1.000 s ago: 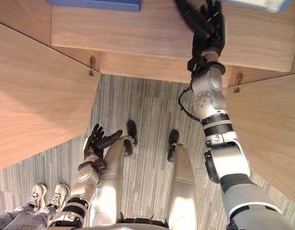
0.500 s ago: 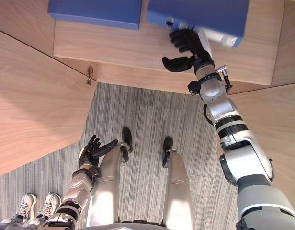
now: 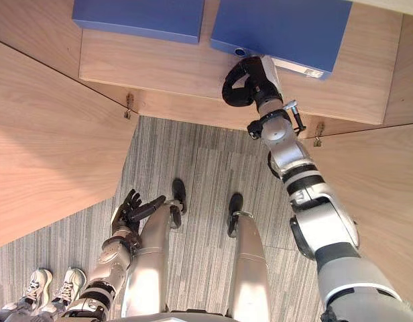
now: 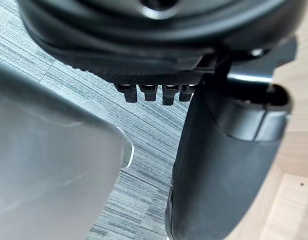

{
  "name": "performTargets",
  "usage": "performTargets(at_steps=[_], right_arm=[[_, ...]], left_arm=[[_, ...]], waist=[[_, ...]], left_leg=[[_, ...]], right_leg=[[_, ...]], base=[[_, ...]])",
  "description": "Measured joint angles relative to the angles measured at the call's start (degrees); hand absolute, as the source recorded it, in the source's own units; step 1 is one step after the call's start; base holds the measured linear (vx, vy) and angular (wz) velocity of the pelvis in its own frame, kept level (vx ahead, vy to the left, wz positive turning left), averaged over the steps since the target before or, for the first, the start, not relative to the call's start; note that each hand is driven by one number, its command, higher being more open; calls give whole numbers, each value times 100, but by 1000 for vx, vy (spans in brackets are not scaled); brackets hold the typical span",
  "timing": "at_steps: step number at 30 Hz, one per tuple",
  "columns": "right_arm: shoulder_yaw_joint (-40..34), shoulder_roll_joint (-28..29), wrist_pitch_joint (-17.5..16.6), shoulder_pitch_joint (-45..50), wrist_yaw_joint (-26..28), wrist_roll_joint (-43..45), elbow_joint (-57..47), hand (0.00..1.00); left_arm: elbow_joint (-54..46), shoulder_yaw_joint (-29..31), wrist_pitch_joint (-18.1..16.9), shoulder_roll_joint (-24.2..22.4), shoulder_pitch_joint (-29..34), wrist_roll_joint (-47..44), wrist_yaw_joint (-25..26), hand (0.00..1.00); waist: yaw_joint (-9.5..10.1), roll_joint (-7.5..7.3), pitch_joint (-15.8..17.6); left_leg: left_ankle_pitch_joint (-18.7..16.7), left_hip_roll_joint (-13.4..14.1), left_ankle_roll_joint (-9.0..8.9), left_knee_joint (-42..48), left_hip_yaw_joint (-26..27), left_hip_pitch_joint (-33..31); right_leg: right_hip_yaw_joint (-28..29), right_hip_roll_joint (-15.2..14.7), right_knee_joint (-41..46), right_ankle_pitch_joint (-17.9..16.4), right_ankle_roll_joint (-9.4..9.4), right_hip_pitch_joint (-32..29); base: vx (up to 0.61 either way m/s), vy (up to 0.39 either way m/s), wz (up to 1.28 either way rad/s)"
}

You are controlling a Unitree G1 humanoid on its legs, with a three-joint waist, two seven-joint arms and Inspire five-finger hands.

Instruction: Walk over to the cabinet, pick up the folder, carry it to the office cabinet, place the folder inside the office cabinet, then close the office cabinet door

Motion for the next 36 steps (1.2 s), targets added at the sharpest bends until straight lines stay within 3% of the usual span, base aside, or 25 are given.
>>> performTargets(at_steps=[4,13,15,16,18,22,24,27,30,32,33,36], right_arm=[[-383,59,158,-477,-300,31,279,0],[-830,87,282,-453,-544,834,132,0],[-1143,85,269,15,-725,977,-893,0],[-1325,113,134,728,-832,977,-1963,0],[-1374,218,-50,1476,-907,977,-2790,0],[-1327,1230,-704,3836,-701,995,-4246,0],[-1316,1829,-777,5058,-374,1212,-4327,0],[-1339,2151,-763,6158,-101,1367,-3895,0],[-1526,2223,-720,6689,98,1353,-2878,0],[-1750,2271,-687,6834,182,1351,-2265,0],[-1977,2289,-670,6951,245,1351,-1748,100],[-2312,2317,-657,7139,309,1353,-922,100]], left_arm=[[-209,19,-36,-75,-21,-6,128,100],[-660,-1,-87,-437,-19,-100,235,100],[-654,2,-76,-464,-20,-97,290,100],[-604,14,-32,-466,-20,-85,351,100],[-436,14,14,-465,-9,22,352,100],[-179,-130,153,-522,255,419,328,100],[-122,-197,245,-572,423,767,304,100],[231,-351,265,-558,565,964,225,100],[695,-347,361,-441,611,1128,112,100],[854,-340,383,-365,670,1153,87,100],[928,-326,428,-286,761,1282,86,100],[990,-258,432,-157,977,1475,78,100]], waist=[[20,2,0],[3,70,20],[-5,104,27],[-16,109,30],[-50,109,30],[-192,80,15],[-290,67,8],[-428,49,-139],[-728,-13,-473],[-779,-65,-634],[-794,-84,-801],[-826,-83,-1129]], left_leg=[[60,-56,30,7,-37,-184],[101,-94,47,64,-97,-215],[101,-75,48,96,-80,-180],[99,-30,49,92,-9,-24],[76,9,50,13,108,317],[-171,170,40,-305,410,1525],[-186,242,33,-627,666,2189],[-161,260,5,-1148,980,2878],[77,111,8,-1821,1176,3421],[174,52,0,-2185,1361,3767],[260,-10,-21,-2522,1533,4123],[315,-84,-67,-2916,1787,4630]], right_leg=[[-44,-48,40,15,3,-164],[-121,-92,78,34,-3,-140],[-123,-83,66,42,2,-83],[-134,-72,13,43,5,106],[-128,-64,-132,47,12,459],[62,102,-735,127,46,1605],[232,214,-1215,306,67,2184],[519,328,-1939,598,96,2767],[730,361,-2800,1006,161,3278],[870,375,-3141,1165,186,3533],[1001,369,-3409,1291,204,3776],[1228,364,-3691,1378,205,4105]], base=[[9,-7,8],[-13,-15,5],[0,0,0],[40,-18,0],[54,-14,-3],[50,5,-30],[63,17,-53],[89,18,-58],[161,23,-40],[148,-6,-44],[150,-1,-62],[90,12,-44]])
